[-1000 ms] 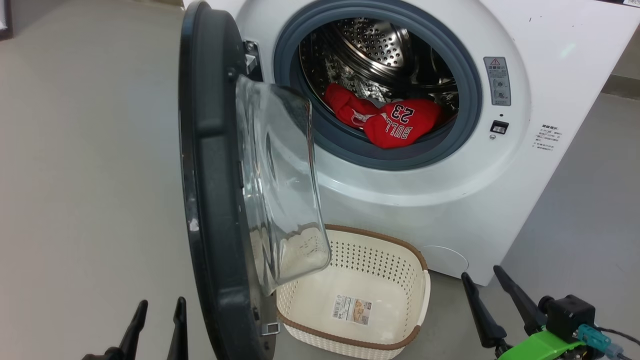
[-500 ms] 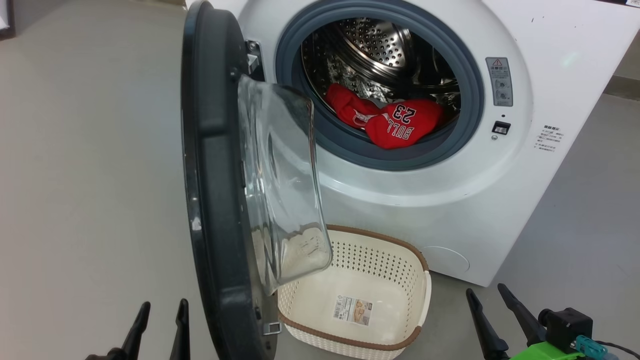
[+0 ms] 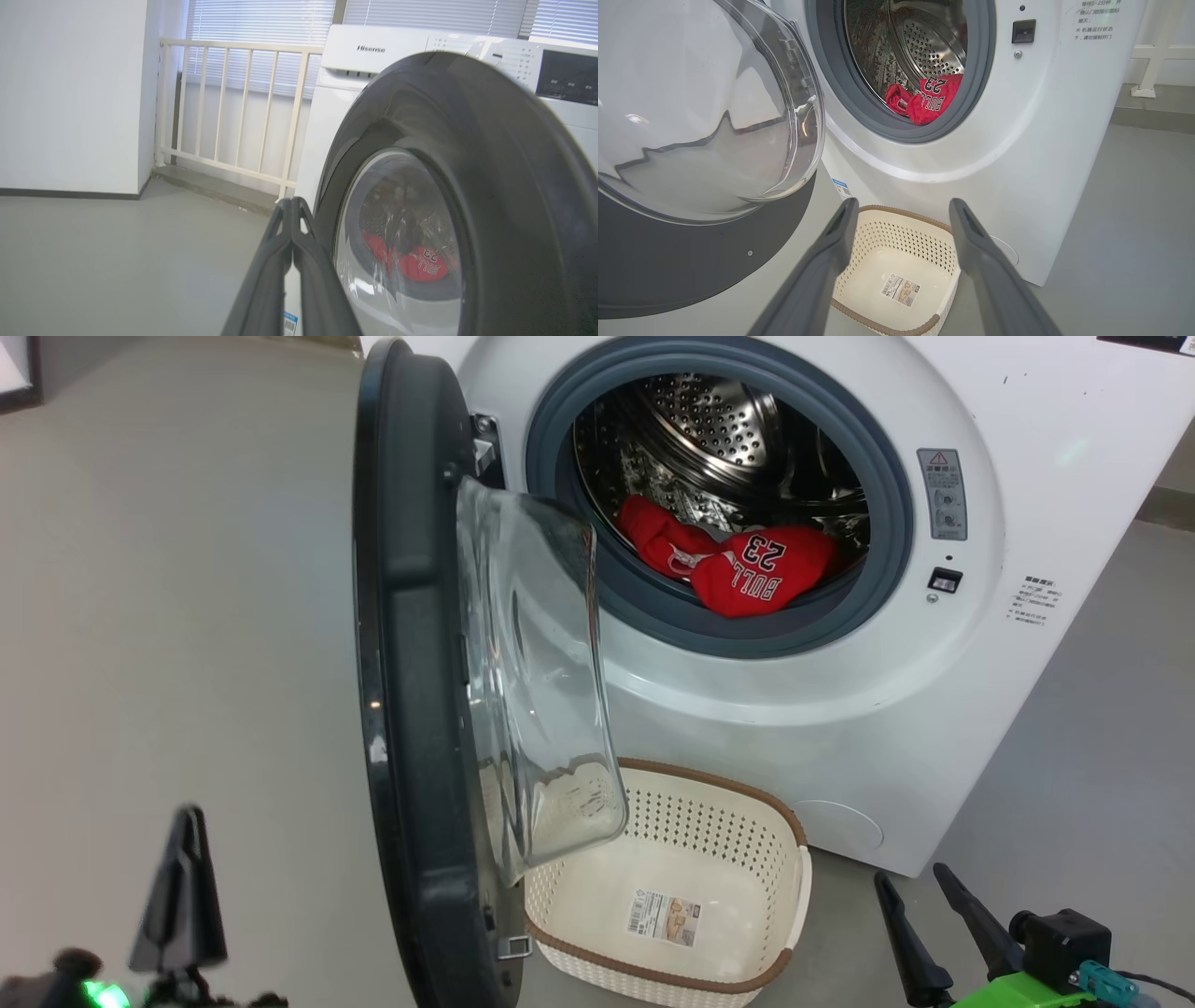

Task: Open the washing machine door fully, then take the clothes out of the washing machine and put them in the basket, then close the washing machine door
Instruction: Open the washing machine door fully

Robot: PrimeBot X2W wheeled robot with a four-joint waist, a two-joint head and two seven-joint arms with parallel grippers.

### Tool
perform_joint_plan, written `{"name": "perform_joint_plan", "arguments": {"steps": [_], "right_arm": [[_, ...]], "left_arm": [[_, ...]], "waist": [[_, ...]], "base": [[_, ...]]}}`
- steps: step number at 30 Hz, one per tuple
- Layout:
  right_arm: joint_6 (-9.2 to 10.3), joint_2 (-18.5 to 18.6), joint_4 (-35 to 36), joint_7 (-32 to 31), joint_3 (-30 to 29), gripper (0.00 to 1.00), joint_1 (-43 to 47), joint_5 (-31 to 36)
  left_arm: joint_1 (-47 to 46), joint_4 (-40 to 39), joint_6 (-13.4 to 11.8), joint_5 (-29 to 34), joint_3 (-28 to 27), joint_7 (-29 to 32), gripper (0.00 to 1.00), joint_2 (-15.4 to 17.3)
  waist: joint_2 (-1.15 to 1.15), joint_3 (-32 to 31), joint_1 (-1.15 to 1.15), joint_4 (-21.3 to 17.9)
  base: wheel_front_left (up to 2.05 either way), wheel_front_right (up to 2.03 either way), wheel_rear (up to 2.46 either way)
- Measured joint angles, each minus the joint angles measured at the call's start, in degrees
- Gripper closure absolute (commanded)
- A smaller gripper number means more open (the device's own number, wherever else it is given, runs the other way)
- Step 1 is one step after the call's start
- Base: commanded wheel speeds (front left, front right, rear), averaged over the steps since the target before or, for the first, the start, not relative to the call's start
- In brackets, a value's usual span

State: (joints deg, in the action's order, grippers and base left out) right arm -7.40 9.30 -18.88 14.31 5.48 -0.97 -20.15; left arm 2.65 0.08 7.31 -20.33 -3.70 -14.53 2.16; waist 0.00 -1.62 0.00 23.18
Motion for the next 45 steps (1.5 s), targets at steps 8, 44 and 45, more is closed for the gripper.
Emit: {"name": "perform_joint_plan", "arguments": {"steps": [8,44,45], "right_arm": [[0.00,0.00,0.97,0.00,-0.23,0.00,-0.13,0.43],[0.00,0.10,1.69,0.00,1.00,0.00,-0.54,0.43],[0.00,0.10,1.69,0.00,1.00,0.00,-0.54,0.43]], "left_arm": [[-1.75,-21.81,0.01,-3.91,4.88,-0.19,1.00,0.05],[4.77,-2.09,-0.19,-14.59,31.59,1.08,1.00,6.54],[4.77,-2.04,-0.46,-14.56,31.50,1.07,1.00,6.54]], "waist": [[0.00,0.13,0.00,0.09],[0.00,1.26,0.00,-0.35],[0.00,1.23,0.00,-0.36]], "base": [[0.00,0.00,0.00],[0.00,0.00,0.00],[0.00,0.00,0.00]]}}
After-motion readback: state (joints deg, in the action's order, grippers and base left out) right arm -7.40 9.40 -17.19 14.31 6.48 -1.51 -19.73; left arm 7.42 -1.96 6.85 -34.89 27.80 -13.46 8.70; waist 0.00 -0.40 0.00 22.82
